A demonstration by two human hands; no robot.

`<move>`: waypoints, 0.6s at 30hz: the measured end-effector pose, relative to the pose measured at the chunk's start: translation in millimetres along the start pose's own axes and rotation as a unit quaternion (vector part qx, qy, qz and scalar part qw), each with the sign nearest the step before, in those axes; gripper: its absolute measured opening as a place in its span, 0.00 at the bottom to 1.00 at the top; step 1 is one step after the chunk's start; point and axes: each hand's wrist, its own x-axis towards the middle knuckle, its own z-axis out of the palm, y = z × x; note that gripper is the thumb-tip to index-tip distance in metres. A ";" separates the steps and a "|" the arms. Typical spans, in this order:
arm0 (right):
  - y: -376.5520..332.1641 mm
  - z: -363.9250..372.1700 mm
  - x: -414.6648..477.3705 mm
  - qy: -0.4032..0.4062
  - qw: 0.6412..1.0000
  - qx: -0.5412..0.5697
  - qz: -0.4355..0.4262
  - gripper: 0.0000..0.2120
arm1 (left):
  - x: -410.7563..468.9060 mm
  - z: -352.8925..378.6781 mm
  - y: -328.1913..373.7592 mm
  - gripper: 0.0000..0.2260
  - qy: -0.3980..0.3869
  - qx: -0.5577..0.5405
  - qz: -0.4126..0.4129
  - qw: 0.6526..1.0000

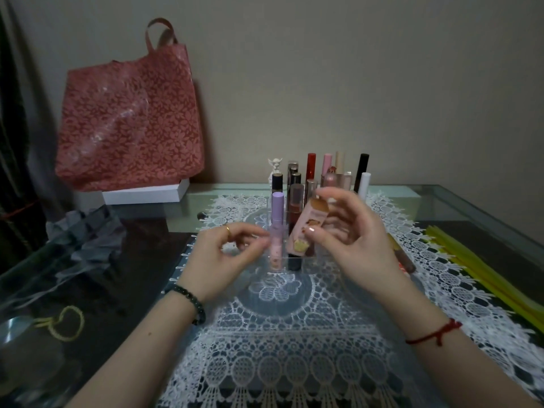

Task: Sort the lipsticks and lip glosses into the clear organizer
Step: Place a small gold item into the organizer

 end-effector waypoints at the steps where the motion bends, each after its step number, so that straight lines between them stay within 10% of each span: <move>1: 0.4 -2.8 2.1 0.024 1.000 0.006 0.000 0.21 | 1.2 -0.7 -0.9 0.08 0.028 0.010 0.004 1.000; 10: 15.6 -14.7 10.0 0.068 0.996 -0.051 0.014 0.21 | -1.2 9.5 -16.4 0.35 -0.047 0.128 -0.082 0.987; 18: 23.5 -11.5 7.1 0.043 0.993 -0.107 0.016 0.21 | -2.2 13.7 -20.7 0.34 -0.110 0.161 -0.090 0.977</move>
